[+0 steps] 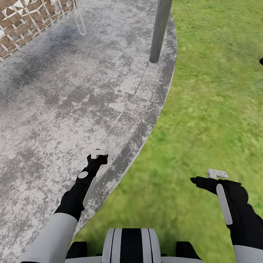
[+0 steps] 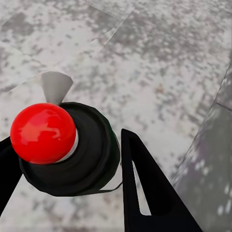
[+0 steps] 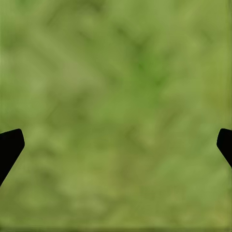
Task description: Pick up the pesticide atomizer in the garden and spray insectifuge to fully cover both potted plants in the garden.
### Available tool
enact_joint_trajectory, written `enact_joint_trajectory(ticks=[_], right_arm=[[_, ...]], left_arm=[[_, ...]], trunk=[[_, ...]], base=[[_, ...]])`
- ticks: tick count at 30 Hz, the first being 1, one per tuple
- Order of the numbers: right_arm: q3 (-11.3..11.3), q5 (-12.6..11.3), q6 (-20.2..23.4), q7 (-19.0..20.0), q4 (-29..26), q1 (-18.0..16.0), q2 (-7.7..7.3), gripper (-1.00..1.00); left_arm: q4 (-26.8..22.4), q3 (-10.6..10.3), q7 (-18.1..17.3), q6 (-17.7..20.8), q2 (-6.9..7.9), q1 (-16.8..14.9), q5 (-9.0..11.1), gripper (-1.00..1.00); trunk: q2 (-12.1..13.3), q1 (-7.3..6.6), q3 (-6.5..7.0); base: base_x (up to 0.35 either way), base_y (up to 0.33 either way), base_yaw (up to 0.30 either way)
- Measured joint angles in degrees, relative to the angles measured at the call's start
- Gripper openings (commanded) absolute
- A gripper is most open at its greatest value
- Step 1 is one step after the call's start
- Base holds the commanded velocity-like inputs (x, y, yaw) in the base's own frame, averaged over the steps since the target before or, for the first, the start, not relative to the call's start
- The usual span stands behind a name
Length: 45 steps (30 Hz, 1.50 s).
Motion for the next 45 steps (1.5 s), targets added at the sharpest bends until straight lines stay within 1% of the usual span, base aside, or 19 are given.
enact_joint_trajectory(ticks=[14,16,21,31,37,39,40,41,45], right_arm=[[0.0,0.0,0.0,0.0,0.0,0.0,0.0,1.0],[0.0,0.0,0.0,0.0,0.0,0.0,0.0,1.0],[0.0,0.0,0.0,0.0,0.0,0.0,0.0,1.0],[0.1,0.0,0.0,0.0,0.1,0.0,0.07,1.0],[0.1,-0.1,0.0,0.0,0.3,0.0,0.06,1.0],[0.1,-0.2,0.0,0.1,0.4,0.1,0.08,1.0],[0.1,-0.2,-0.4,0.2,5.5,0.5,0.1,1.0],[0.1,-0.2,-0.8,0.2,7.3,0.5,0.12,1.0],[0.1,-0.2,-1.9,0.2,9.5,0.5,0.2,1.0]], left_arm=[[0.0,-0.1,0.0,0.0,0.0,0.0,0.1,-1.0],[0.8,0.0,0.1,0.0,0.02,0.0,0.1,-1.0],[0.8,0.0,0.2,0.1,0.02,0.0,0.0,-1.0],[0.2,0.1,0.3,0.3,0.02,0.0,0.0,-1.0],[0.2,0.1,0.1,1.3,0.08,0.0,0.2,-1.0],[0.2,0.1,0.2,3.1,0.09,-0.1,0.3,-1.0],[-3.4,0.1,0.2,18.4,0.11,-2.5,-0.1,-1.0],[-3.7,0.1,0.2,19.9,0.11,-2.8,-0.1,-1.0],[-3.7,0.2,0.2,20.0,0.11,-2.8,-0.1,-1.0]], trunk=[[0.0,0.0,0.0],[0.0,-0.04,0.43],[0.1,-0.17,1.54],[0.1,-0.17,1.55],[0.1,-0.17,1.55],[0.1,-0.17,1.55],[0.1,-0.17,1.55],[0.1,-0.17,1.55],[0.1,-0.17,1.55]], base=[[0.0,0.0,0.0],[0.0,0.0,0.0],[0.0,0.0,0.0],[0.0,0.0,0.0],[0.0,0.0,0.0],[0.0,0.0,0.0],[0.0,0.0,0.0],[0.0,0.0,0.0],[0.0,0.0,0.0]])
